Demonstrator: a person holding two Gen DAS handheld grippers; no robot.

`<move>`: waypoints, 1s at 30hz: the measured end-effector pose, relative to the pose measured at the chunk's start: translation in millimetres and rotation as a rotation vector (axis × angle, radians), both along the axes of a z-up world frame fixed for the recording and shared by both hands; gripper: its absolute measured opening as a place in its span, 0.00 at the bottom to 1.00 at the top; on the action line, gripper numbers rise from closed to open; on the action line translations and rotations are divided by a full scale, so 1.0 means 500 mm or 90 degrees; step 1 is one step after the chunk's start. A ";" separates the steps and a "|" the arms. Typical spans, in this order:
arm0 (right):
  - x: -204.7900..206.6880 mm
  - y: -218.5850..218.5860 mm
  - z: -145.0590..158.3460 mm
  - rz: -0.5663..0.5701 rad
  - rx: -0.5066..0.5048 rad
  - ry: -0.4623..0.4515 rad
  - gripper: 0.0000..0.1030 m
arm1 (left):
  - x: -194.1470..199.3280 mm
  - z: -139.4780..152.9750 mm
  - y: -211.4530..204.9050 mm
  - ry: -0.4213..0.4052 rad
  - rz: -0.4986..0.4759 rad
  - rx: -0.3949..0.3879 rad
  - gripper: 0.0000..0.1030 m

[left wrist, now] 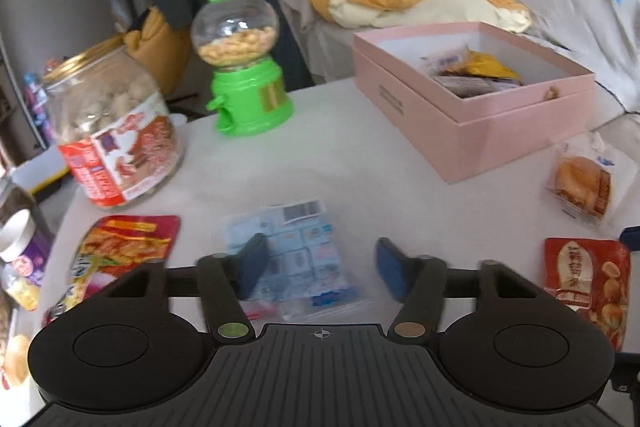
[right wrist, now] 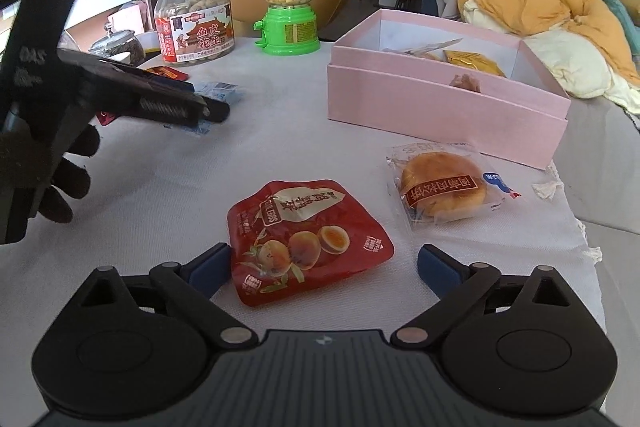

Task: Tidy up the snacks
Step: 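Grasp the red egg snack pack with the right tool while the left grasps the blue-white candy pack, then lift the red egg pack over the pink box with the right tool while the left carries the candy pack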

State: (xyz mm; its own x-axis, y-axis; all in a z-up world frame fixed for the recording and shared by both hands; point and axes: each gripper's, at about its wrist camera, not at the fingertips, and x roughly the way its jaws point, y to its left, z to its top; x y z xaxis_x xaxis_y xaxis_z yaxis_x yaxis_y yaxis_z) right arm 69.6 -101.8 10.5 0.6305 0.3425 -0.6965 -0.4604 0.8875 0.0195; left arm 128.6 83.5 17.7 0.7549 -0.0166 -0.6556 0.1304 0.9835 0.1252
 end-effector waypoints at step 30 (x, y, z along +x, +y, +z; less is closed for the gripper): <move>0.013 -0.001 0.001 0.036 -0.007 0.025 1.00 | -0.134 -0.016 -0.039 0.011 -0.007 -0.120 0.65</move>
